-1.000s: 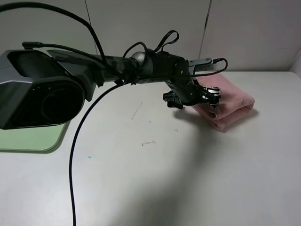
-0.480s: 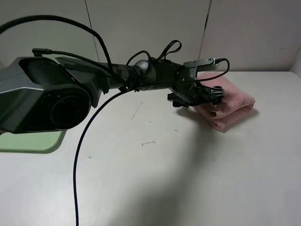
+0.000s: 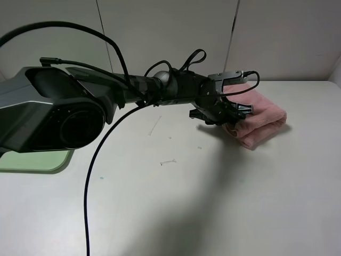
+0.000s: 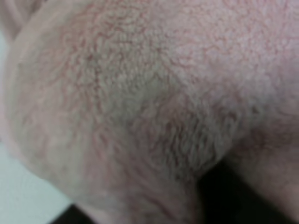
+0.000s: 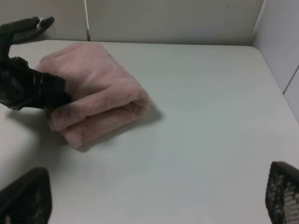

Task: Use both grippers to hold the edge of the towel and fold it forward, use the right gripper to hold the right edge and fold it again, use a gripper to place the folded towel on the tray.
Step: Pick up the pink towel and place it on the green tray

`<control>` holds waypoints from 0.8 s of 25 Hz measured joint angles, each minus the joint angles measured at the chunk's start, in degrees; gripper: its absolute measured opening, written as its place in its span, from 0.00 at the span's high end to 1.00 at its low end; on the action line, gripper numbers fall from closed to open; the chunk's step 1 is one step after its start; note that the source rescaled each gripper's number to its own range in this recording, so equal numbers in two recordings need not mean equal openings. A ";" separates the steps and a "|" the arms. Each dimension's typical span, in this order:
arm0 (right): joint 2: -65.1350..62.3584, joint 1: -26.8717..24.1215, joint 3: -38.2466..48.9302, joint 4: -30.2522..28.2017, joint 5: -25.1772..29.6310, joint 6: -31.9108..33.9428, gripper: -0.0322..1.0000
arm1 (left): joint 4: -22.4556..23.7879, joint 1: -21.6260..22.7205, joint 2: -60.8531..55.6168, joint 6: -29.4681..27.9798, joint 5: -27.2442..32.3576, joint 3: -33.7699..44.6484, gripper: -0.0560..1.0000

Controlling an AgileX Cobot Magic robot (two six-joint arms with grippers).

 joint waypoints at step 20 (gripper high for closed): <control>0.00 0.00 0.00 -0.13 0.00 0.00 0.00 | 7.13 2.64 -6.60 4.40 24.84 -0.04 0.91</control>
